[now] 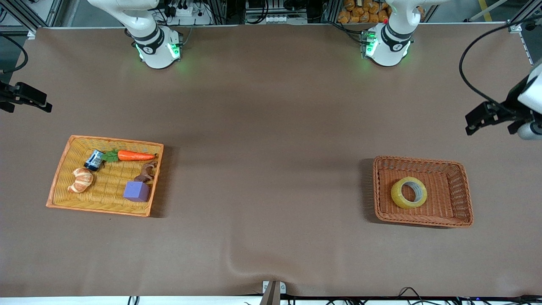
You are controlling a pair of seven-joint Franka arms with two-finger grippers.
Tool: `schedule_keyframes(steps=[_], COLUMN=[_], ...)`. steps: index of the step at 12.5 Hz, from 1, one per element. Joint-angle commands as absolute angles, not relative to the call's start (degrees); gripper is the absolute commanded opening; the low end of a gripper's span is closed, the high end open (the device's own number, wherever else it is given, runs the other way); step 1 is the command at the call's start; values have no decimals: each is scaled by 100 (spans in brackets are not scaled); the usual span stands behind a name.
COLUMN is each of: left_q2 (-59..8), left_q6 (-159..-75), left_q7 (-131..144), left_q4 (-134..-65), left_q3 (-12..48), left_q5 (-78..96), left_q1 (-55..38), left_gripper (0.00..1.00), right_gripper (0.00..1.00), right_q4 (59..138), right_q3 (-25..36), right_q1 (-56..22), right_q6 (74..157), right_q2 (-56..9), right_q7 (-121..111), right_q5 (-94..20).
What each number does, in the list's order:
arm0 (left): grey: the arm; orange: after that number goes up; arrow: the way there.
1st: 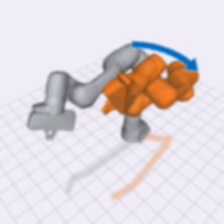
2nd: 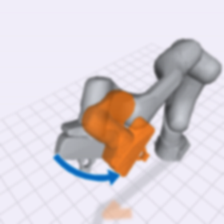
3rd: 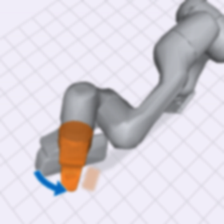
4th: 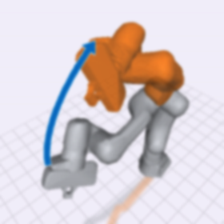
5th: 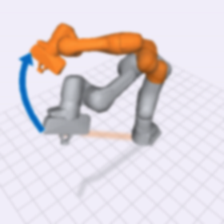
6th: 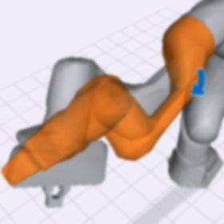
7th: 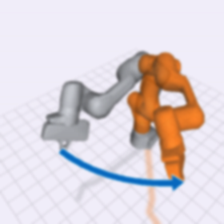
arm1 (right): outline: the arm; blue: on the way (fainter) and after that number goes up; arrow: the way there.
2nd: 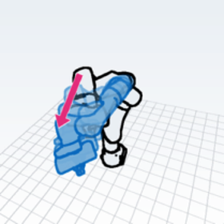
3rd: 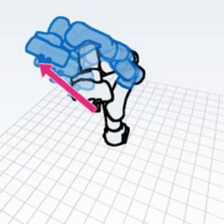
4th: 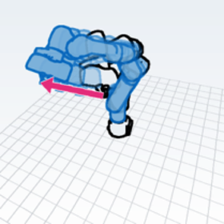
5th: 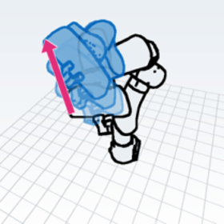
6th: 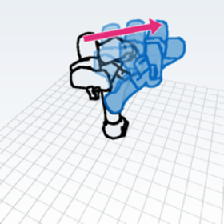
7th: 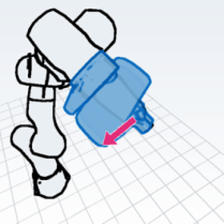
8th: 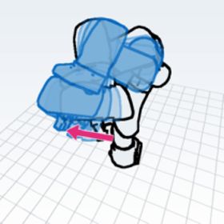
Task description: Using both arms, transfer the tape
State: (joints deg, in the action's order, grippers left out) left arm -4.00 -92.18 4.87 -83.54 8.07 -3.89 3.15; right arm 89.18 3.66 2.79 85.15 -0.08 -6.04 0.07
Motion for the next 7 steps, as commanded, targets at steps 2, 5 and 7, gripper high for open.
schedule_keyframes(steps=[2, 5, 7], left_q2=[-71, -53, -53], left_q6=[-8852, -8754, -8649], left_q7=[273, 176, 123], left_q4=[-8508, -8446, -8446], left_q3=[625, 572, 265], left_q5=[-132, -19, 411], left_q1=[387, 369, 369], left_gripper=[100, 100, 100], right_gripper=[100, 100, 100], right_q4=[8877, 8886, 8886], right_q3=[308, 308, 308], right_q1=[361, 369, 378], right_q6=[8455, 8455, 8455], right_q2=[-35, -35, -35], right_q7=[-659, -659, -668], right_q5=[44, 53, 53])
